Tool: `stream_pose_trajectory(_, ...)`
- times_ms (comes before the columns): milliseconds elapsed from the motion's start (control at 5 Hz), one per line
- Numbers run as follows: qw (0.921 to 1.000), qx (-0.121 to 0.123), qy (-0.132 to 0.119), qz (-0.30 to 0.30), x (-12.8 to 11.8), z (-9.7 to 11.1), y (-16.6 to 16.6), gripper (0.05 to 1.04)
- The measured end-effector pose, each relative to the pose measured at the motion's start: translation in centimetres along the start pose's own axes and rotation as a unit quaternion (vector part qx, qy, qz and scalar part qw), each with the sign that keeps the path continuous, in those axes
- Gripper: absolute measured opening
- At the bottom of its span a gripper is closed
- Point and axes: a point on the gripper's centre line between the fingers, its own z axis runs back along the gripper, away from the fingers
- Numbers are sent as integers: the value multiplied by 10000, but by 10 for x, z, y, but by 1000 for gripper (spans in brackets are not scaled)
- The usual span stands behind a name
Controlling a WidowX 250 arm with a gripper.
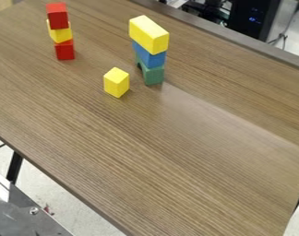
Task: Put the small yellow block on top of the bigger yellow block
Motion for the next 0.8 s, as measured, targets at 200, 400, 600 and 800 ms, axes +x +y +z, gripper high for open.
stream_pose_trajectory(200,9999,71,142,-30,-7,-8,1,1000)
stream_pose_trajectory(400,9988,-86,291,-396,-30,10,12,1000)
stream_pose_trajectory(600,9943,-373,256,-963,-48,38,19,1000)
stream_pose_trajectory(800,9794,-804,390,-1810,-63,45,29,1000)
